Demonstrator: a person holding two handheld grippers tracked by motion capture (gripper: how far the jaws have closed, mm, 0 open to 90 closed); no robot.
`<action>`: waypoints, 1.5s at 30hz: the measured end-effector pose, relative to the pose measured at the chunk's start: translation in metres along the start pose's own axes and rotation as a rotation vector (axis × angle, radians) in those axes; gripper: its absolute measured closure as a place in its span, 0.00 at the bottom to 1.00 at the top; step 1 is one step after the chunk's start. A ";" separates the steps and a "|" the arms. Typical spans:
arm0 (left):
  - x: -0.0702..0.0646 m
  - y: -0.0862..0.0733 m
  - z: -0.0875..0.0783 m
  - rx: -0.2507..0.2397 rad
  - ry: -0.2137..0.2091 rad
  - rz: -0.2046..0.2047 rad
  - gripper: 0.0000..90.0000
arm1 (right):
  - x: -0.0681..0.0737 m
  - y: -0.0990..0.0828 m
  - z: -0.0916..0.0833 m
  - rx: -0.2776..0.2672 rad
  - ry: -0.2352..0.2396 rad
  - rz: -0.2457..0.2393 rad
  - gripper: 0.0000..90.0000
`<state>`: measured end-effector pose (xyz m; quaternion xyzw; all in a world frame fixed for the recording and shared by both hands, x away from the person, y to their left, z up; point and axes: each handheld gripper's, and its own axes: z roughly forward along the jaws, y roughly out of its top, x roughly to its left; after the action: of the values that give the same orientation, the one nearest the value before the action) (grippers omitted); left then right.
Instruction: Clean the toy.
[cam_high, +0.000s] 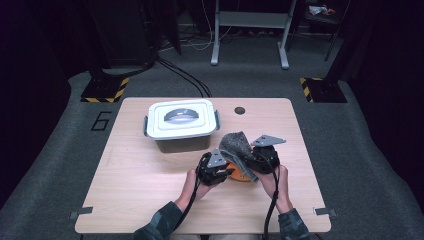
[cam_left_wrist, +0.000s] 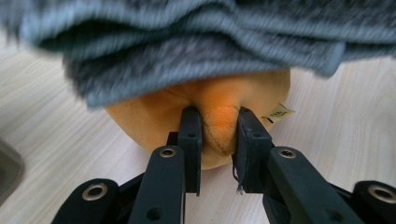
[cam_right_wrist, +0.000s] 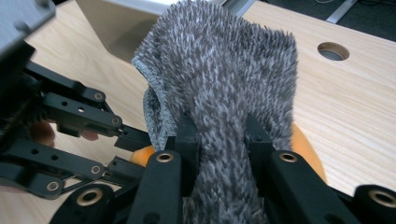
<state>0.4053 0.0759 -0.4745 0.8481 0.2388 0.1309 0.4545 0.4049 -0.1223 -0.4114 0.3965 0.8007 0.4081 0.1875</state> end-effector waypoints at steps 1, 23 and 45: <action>0.000 0.000 0.000 -0.001 -0.001 -0.003 0.83 | 0.001 0.000 0.002 0.008 -0.011 -0.002 0.82; 0.000 -0.003 0.002 0.006 0.002 -0.054 0.84 | -0.018 -0.019 -0.005 0.026 -0.126 0.017 0.82; 0.001 -0.004 0.003 0.013 -0.002 -0.050 0.84 | -0.058 -0.056 -0.010 0.095 -0.199 0.152 0.82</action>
<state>0.4062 0.0764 -0.4794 0.8449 0.2604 0.1170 0.4523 0.4072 -0.1929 -0.4522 0.5027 0.7644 0.3414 0.2155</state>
